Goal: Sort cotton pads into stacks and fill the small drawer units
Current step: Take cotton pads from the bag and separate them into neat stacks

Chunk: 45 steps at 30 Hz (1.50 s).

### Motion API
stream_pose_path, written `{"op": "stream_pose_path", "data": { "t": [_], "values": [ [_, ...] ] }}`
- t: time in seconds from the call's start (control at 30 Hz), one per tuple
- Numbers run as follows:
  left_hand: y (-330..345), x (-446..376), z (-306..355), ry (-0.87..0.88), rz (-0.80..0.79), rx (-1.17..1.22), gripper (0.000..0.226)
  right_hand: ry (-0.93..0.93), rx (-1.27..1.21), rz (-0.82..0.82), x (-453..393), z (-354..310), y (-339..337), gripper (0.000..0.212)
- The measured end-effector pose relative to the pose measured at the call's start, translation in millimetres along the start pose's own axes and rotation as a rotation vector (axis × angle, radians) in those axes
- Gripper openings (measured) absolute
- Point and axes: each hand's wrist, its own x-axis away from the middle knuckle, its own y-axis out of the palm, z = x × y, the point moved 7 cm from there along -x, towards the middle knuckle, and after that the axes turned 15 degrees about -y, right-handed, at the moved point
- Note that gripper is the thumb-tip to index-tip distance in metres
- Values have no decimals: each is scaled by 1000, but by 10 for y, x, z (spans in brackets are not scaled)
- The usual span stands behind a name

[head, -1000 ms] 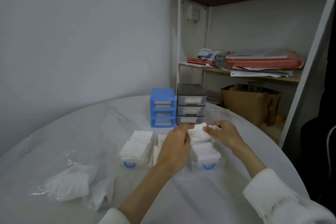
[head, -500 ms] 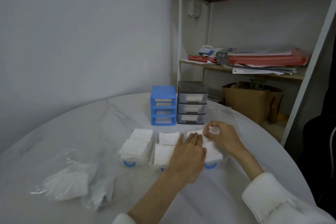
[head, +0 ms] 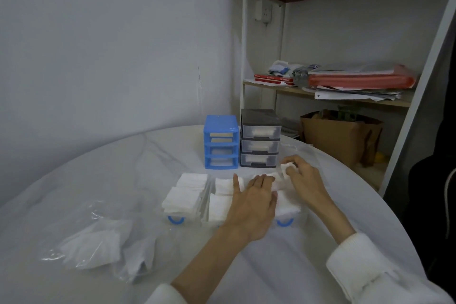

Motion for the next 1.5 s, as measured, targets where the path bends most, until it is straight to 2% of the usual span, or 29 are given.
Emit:
{"op": "stream_pose_path", "data": {
  "t": [0.13, 0.3, 0.4, 0.53, 0.73, 0.93, 1.23, 1.33, 1.43, 1.5],
  "values": [
    [-122, -13, -56, -43, 10, 119, 41, 7, -51, 120, 11, -24, -103, 28],
    [-206, -73, -197, -127, 76, 201, 51, 59, -125, 215, 1, 16, -170, 16],
    [-224, -92, -257, -164, 95, 246, 49, 145, -220, 231, -9, 70, -154, 12],
    [-203, -92, -238, -151, 67, 248, 38, 173, -280, 271, 1, 71, -193, 19],
    [-204, -94, -244, -155, 91, 257, 38, 155, -274, 104, 41, -21, -135, 8],
    [-258, -100, -293, -198, 123, 355, 37, 272, -375, 71, 247, 32, -162, 24],
    [-149, 8, -110, -114, 95, 272, 40, 223, -198, 153, 468, -30, -223, 13],
    [-95, 36, -89, -112, 73, 207, 41, 214, -155, 90, 488, -61, -179, 16],
    [-80, 48, -70, -108, 54, 159, 54, 221, -79, 41, 498, -65, -158, 19],
    [-67, 44, -72, -111, 48, 150, 47, 202, 8, 4, 509, -79, -147, 19]
  ]
}}
